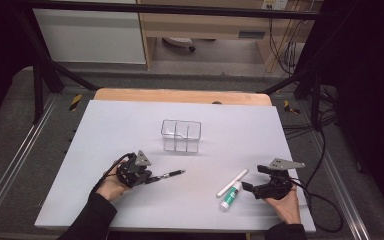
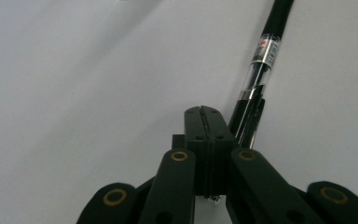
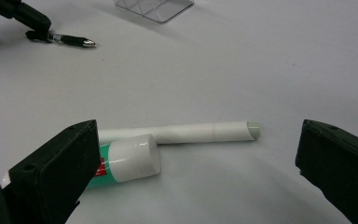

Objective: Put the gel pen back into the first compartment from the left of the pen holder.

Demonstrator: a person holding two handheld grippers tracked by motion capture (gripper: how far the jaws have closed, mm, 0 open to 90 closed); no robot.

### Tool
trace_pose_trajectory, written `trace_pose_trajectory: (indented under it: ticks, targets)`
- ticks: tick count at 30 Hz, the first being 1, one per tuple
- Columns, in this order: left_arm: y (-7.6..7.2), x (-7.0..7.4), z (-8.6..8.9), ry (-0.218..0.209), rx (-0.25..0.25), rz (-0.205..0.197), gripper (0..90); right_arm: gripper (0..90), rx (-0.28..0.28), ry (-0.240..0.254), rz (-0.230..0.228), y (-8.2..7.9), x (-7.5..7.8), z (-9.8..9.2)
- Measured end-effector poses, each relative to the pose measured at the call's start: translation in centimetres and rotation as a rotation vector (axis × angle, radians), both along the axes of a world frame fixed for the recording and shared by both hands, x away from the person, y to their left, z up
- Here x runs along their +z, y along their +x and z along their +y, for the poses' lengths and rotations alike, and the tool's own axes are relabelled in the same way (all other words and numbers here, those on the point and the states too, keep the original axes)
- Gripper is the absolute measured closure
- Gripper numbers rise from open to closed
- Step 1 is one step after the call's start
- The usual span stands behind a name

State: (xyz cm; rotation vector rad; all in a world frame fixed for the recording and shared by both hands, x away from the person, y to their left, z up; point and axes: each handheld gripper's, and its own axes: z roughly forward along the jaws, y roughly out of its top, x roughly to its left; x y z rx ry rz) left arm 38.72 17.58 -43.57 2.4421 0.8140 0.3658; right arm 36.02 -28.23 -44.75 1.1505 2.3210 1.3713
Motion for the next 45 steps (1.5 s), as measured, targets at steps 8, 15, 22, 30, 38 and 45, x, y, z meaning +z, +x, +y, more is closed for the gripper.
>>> trace_pose_trajectory:
  ticks: [8,15,22,30,38,45]
  targets:
    - [-0.7,0.0,-0.1,-0.003,-0.010,0.011,89.0,0.4,0.001,0.000,-0.001,0.0,0.0,0.0]
    - [-1.2,0.0,-0.2,-0.010,-0.020,0.014,89.0,0.4,0.001,-0.001,-0.001,0.0,0.0,0.0]
    - [-1.8,0.0,-0.4,-0.013,-0.033,0.020,89.0,0.4,0.000,-0.002,-0.001,0.0,0.0,0.0]
    - [-2.2,0.0,-0.7,-0.019,-0.037,0.027,89.0,0.4,-0.003,0.001,0.001,0.0,0.0,0.0]
    - [-2.4,0.1,-0.9,-0.015,-0.047,0.034,89.0,0.4,0.001,-0.005,0.002,0.0,0.0,0.0]
    - [-2.3,0.3,-0.9,-0.033,-0.014,0.012,84.3,0.4,-0.001,-0.008,0.002,0.0,0.0,0.0]
